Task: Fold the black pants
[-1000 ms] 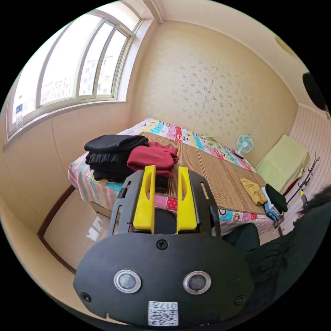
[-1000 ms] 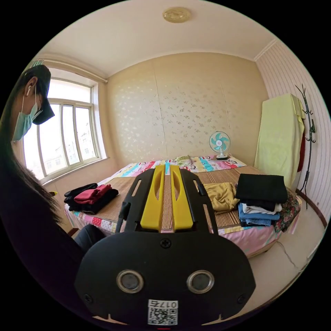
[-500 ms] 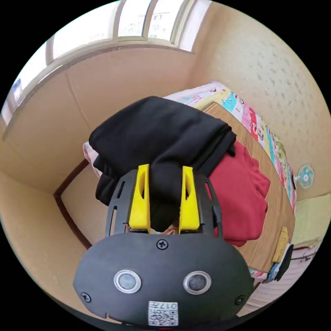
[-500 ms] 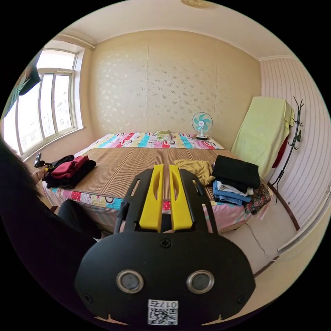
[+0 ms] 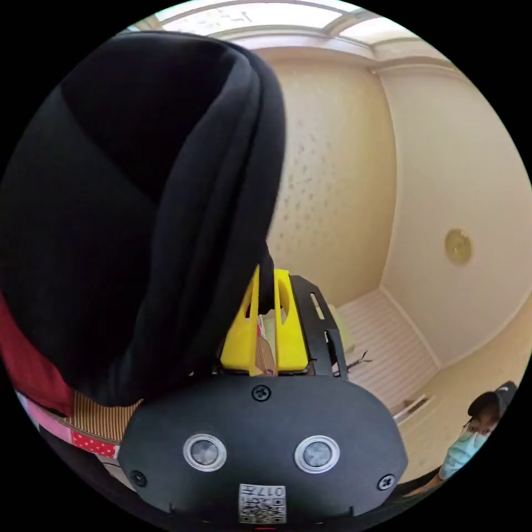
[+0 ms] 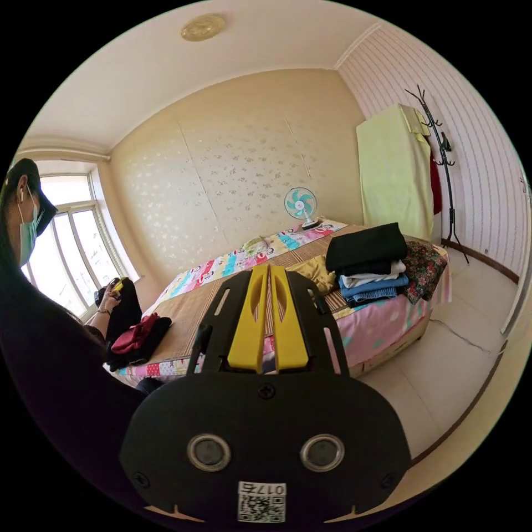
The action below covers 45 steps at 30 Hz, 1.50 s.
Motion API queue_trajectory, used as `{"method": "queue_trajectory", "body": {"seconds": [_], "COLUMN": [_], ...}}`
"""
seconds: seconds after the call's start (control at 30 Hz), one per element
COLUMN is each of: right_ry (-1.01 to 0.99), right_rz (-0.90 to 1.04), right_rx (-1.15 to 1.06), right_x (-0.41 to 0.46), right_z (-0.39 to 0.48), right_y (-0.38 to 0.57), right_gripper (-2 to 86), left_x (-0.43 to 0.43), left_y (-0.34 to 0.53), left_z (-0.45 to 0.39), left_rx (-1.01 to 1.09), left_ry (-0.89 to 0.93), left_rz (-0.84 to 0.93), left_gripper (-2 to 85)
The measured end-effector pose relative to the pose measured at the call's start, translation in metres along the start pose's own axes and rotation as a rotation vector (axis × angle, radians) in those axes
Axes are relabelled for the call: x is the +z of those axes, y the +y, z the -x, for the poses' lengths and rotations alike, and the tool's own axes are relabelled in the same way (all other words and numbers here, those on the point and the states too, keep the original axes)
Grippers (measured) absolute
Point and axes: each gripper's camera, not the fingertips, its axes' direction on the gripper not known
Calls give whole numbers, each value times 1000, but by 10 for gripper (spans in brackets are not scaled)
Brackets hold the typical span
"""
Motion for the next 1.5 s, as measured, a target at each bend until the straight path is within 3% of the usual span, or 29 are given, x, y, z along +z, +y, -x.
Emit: {"method": "queue_trajectory", "body": {"seconds": [0.1,0.23,0.4,0.5,0.67,0.83,0.93,1.03,1.1,1.2,1.4,1.5], "right_ry": [-18,65,35,-142,-498,-731,-758,-854,-849,-848,-948,-1018], "right_rz": [-20,88,278,360,557,987,1207,1130,1030,1061,1219,1258], "right_rx": [61,67,-86,-209,-357,-455,-348,-273,-445,-644,-510,-494], "right_x": [-5,16,96,175,336,531,602,570,517,454,441,445], "right_z": [-23,-40,-19,19,116,259,298,321,345,370,341,325], "right_y": [25,63,90,113,154,246,329,373,396,451,507,504], "right_gripper": [7,8,19,36,84,128,118,66,47,37,35,40], "left_x": [67,130,111,64,-13,-48,-61,-71,-77,-73,62,147], "left_y": [95,271,396,396,346,324,321,314,305,288,257,256], "left_z": [-56,-70,-5,19,24,19,20,19,16,11,34,50], "left_rx": [229,497,370,317,285,255,197,150,136,193,367,486], "left_ry": [46,-42,-33,-121,-249,-368,-364,-401,-416,-419,-565,-756], "left_rz": [198,642,932,876,613,440,347,280,255,221,512,633], "left_gripper": [51,30,52,57,63,80,83,92,108,114,151,156]}}
